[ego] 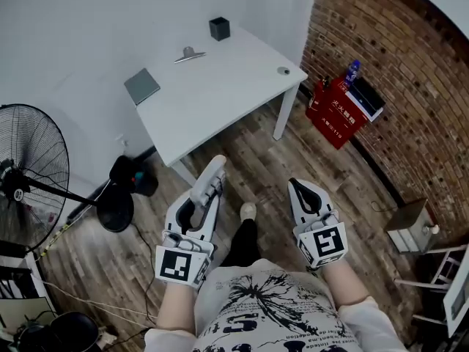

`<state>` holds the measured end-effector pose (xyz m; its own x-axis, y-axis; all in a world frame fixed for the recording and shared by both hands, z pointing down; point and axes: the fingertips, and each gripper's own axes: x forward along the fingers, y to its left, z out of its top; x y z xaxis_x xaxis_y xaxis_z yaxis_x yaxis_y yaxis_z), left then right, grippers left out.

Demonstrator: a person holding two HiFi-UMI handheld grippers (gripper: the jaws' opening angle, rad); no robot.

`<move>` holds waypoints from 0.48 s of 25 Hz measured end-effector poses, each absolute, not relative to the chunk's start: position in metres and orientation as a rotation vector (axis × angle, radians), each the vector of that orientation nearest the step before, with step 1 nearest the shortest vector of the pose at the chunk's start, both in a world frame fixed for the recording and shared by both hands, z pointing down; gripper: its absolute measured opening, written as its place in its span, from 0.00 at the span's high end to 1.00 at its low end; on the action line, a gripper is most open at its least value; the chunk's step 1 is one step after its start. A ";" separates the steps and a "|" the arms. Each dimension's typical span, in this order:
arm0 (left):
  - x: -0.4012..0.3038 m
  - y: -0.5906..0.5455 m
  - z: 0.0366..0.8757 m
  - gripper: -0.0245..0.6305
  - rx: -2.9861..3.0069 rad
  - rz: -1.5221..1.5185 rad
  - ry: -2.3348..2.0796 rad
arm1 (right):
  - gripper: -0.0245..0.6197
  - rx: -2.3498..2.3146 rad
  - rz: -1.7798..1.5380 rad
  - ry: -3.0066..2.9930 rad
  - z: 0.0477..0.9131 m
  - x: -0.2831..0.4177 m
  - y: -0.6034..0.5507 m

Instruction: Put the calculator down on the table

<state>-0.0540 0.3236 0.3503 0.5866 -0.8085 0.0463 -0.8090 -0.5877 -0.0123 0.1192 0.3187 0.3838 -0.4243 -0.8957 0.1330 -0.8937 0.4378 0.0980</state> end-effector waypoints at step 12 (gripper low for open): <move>-0.050 0.067 0.338 0.75 2.799 -0.028 -1.329 | 0.94 1.594 -0.033 -2.455 0.367 0.115 0.059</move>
